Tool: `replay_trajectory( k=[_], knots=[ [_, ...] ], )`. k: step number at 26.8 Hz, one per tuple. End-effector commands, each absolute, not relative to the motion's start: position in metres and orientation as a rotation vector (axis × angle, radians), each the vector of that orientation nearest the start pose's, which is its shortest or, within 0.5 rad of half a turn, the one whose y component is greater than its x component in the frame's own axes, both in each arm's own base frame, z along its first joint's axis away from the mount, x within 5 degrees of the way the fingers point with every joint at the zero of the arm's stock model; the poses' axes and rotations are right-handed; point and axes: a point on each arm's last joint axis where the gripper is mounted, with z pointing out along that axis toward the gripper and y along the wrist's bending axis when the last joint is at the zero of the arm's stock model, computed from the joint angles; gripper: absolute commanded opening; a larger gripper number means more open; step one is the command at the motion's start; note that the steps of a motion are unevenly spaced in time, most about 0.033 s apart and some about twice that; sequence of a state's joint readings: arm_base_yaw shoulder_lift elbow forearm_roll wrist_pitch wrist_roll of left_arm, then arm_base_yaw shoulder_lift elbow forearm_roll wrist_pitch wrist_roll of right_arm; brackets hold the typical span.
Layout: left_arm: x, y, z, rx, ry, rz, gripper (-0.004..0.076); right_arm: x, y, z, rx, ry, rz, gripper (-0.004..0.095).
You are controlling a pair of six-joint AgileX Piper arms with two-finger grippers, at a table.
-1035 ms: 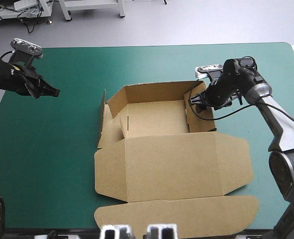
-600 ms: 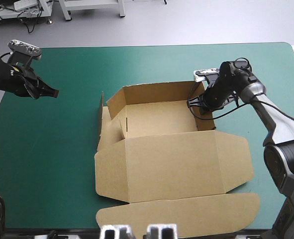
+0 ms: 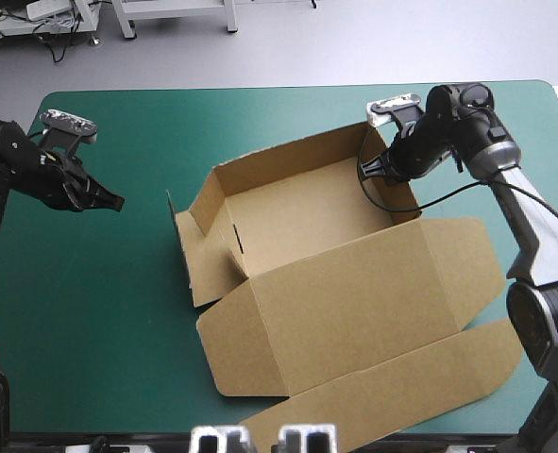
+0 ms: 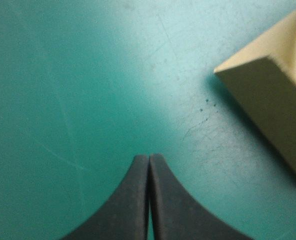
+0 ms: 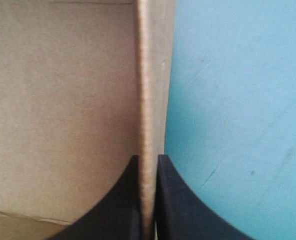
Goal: Fold the box
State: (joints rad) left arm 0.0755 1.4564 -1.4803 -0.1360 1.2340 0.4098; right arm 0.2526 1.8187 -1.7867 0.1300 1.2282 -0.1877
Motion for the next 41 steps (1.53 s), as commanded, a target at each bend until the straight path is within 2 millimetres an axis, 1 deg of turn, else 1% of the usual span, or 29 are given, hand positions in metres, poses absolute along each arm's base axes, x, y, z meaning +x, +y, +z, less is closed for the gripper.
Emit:
replay_trajectory(
  k=[1, 3, 4, 6, 8, 11, 13, 15, 19, 22, 24, 25, 26, 30, 35, 39, 41],
  knots=[
    [0.291, 0.014, 0.376, 0.366, 2.567, 0.027, -0.0010, 0.343, 0.098, 0.416, -0.562, 2.473, 0.160, -0.0020],
    [0.296, 0.015, 0.367, 0.319, 2.536, 0.034, -0.0010, 0.324, 0.092, 0.442, -0.578, 2.388, 0.146, -0.0020],
    [0.297, 0.015, 0.366, 0.314, 2.526, 0.037, -0.0010, 0.320, 0.091, 0.447, -0.579, 2.373, 0.144, -0.0020],
    [0.300, 0.015, 0.364, 0.296, 2.493, 0.042, -0.0010, 0.302, 0.087, 0.465, -0.571, 2.317, 0.139, -0.0020],
    [0.302, 0.016, 0.361, 0.277, 2.467, 0.048, -0.0010, 0.291, 0.082, 0.475, -0.564, 2.284, 0.126, -0.0020],
    [0.304, 0.014, 0.360, 0.257, 2.452, 0.023, -0.0009, 0.284, 0.069, 0.484, -0.517, 2.263, 0.119, -0.0020],
    [0.304, 0.010, 0.360, 0.249, 2.443, -0.046, -0.0009, 0.282, 0.060, 0.487, -0.474, 2.260, 0.128, -0.0020],
    [0.304, 0.003, 0.361, 0.287, 2.426, -0.136, -0.0009, 0.281, 0.052, 0.490, -0.433, 2.253, 0.175, -0.0020],
    [0.303, -0.016, 0.368, 0.425, 2.321, -0.371, -0.0009, 0.282, 0.042, 0.494, -0.416, 2.218, 0.320, -0.0020],
    [0.302, -0.029, 0.376, 0.501, 2.217, -0.533, -0.0009, 0.282, 0.040, 0.495, -0.408, 2.207, 0.355, -0.0020],
    [0.300, -0.035, 0.381, 0.520, 2.160, -0.631, -0.0009, 0.282, 0.040, 0.495, -0.417, 2.205, 0.352, -0.0020],
    [0.299, -0.040, 0.386, 0.512, 2.116, -0.719, -0.0009, 0.282, 0.040, 0.495, -0.424, 2.203, 0.349, -0.0021],
    [0.298, -0.043, 0.388, 0.514, 2.091, -0.768, -0.0009, 0.282, 0.040, 0.495, -0.427, 2.201, 0.350, -0.0020],
    [0.289, -0.055, 0.400, 0.621, 1.957, -0.973, -0.0009, 0.282, 0.040, 0.494, -0.431, 2.201, 0.346, -0.0020],
    [0.278, -0.064, 0.408, 0.724, 1.856, -1.140, -0.0009, 0.284, 0.037, 0.495, -0.412, 2.193, 0.305, -0.0020],
    [0.277, -0.065, 0.410, 0.719, 1.842, -1.154, -0.0009, 0.285, 0.037, 0.495, -0.410, 2.191, 0.299, -0.0020],
    [0.277, -0.065, 0.413, 0.692, 1.825, -1.187, -0.0009, 0.285, 0.037, 0.495, -0.409, 2.192, 0.293, -0.0020]
  ],
)
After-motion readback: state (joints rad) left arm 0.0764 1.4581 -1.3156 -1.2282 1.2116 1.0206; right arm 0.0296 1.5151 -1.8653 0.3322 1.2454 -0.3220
